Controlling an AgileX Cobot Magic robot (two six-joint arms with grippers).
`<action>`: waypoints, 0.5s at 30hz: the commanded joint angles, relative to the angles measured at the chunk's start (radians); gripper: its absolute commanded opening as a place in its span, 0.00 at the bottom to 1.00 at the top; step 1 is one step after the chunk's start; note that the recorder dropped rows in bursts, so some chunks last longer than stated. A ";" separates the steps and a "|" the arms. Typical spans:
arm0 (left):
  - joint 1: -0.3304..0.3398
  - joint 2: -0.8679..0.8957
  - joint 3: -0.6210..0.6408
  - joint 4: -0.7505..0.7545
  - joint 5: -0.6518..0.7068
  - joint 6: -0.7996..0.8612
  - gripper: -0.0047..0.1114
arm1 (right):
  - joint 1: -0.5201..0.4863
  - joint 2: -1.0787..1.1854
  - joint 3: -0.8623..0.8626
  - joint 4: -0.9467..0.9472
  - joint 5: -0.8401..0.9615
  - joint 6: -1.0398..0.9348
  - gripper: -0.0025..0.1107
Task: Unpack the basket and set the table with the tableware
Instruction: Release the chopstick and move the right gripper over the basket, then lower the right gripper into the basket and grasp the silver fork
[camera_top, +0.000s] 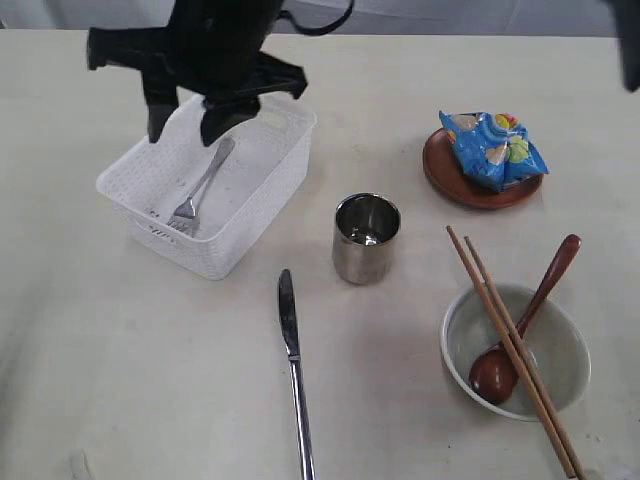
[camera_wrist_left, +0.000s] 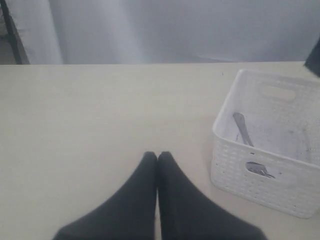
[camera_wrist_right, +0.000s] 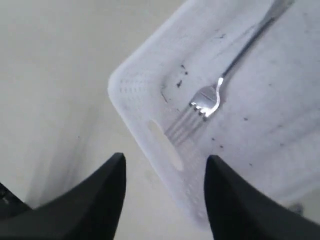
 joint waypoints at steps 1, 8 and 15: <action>-0.007 -0.003 0.002 0.004 -0.005 0.001 0.04 | 0.051 0.109 -0.072 -0.055 -0.072 0.122 0.42; -0.007 -0.003 0.002 0.004 -0.005 0.001 0.04 | 0.051 0.236 -0.157 -0.118 -0.052 0.247 0.42; -0.007 -0.003 0.002 0.004 -0.005 0.001 0.04 | 0.043 0.249 -0.174 -0.322 0.039 0.351 0.42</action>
